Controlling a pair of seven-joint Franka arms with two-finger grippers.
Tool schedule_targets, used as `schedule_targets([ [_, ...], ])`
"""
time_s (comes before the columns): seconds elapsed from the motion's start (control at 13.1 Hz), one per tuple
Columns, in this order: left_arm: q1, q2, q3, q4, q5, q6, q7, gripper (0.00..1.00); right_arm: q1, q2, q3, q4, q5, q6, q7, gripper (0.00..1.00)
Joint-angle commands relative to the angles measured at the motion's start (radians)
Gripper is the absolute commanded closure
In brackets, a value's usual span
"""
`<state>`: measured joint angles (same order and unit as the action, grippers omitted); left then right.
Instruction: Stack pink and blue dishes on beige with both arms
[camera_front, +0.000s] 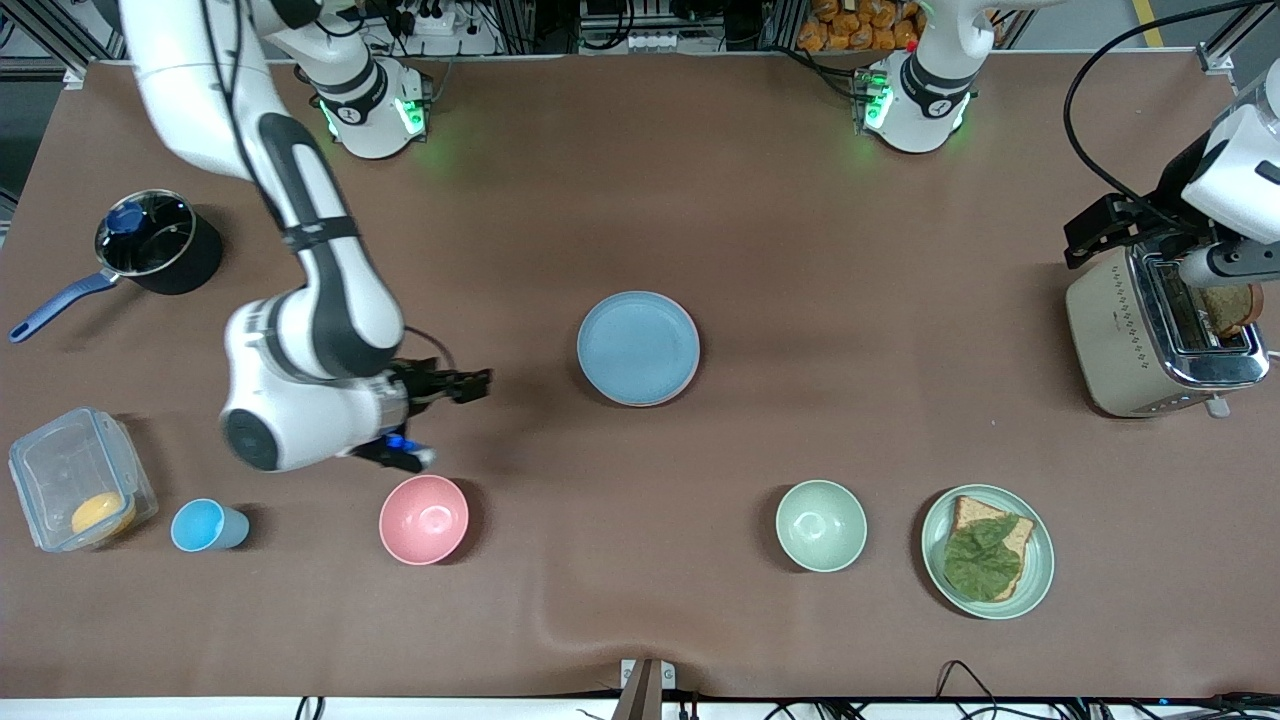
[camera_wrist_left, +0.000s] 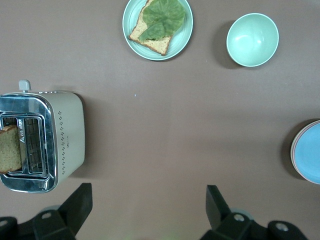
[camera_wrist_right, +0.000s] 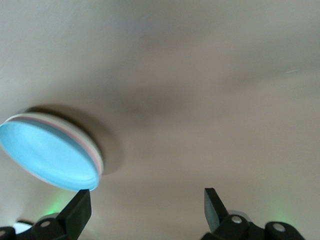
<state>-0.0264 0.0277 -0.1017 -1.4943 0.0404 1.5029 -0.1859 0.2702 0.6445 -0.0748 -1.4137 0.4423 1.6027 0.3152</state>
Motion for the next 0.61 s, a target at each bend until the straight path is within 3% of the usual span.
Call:
schedule_targets([
  [0.0, -0.001, -0.025, 0.007, -0.015, -0.020, -0.016, 0.019, 0.00, -0.064, -0.039, 0.017, -0.004, -0.121, -0.018, -0.050, 0.00],
  [0.23, -0.001, -0.025, 0.007, -0.015, -0.020, -0.027, 0.017, 0.00, -0.117, -0.104, 0.017, -0.011, -0.250, 0.000, -0.100, 0.00],
  [0.53, -0.001, -0.032, 0.007, -0.015, -0.020, -0.032, 0.019, 0.00, -0.180, -0.288, 0.021, -0.095, -0.269, 0.006, -0.104, 0.00],
])
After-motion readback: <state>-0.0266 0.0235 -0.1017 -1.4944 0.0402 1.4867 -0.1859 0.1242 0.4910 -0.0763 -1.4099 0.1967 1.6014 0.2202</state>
